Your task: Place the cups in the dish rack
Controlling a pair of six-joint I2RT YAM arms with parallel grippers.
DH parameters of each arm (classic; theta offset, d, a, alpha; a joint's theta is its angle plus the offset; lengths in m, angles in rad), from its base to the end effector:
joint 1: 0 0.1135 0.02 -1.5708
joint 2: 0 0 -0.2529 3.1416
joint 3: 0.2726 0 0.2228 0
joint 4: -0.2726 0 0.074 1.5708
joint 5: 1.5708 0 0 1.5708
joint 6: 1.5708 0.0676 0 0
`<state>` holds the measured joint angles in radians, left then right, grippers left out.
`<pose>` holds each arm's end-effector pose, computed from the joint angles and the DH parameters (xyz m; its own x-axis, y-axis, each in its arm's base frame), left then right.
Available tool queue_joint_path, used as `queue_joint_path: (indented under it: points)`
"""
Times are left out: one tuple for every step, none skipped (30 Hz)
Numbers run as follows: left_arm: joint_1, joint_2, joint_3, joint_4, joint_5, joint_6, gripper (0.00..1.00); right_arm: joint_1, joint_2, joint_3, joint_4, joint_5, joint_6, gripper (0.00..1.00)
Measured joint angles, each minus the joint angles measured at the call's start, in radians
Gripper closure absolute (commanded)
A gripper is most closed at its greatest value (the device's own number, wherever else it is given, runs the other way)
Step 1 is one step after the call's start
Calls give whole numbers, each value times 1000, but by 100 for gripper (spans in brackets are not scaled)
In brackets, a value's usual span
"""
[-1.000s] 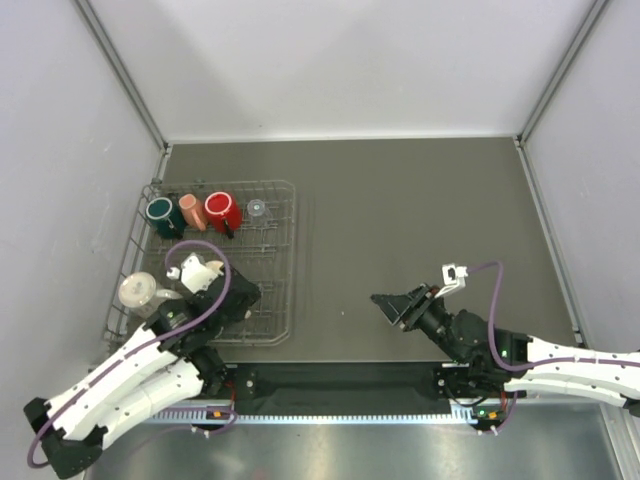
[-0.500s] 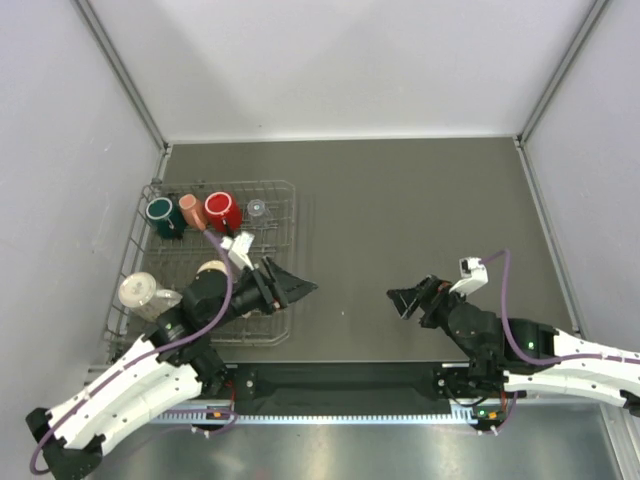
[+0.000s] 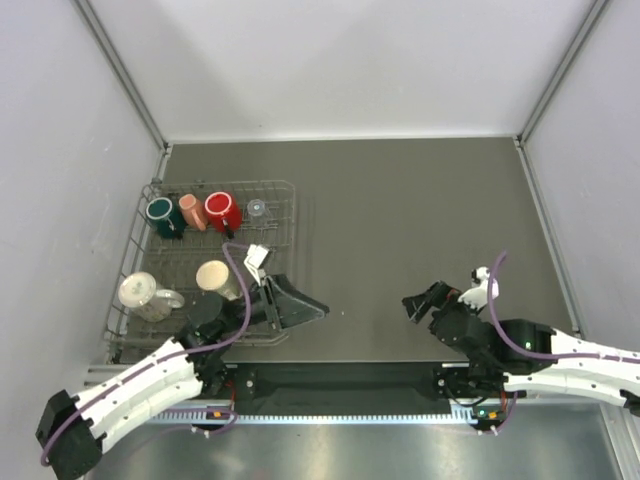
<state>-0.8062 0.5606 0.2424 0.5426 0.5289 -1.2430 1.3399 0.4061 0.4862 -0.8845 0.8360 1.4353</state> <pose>0.0844 -0.1372 0.2673 -0.8627 -0.2814 -0.4202 0.4561 -0.0739 -0.8869 0.0670 0.0659 0.2044 -0.5522 0.5536 -0.6233 0.0911 0.7833 0.6150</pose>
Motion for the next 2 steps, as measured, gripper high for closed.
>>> queue_joint_path:
  points:
    - [0,-11,-39,63,8,-27,15,0,-4,-15,0,-2,2,0]
    - [0,-26,-75,118,14,-55,14,0,-10,-30,0,-3,-2,0]
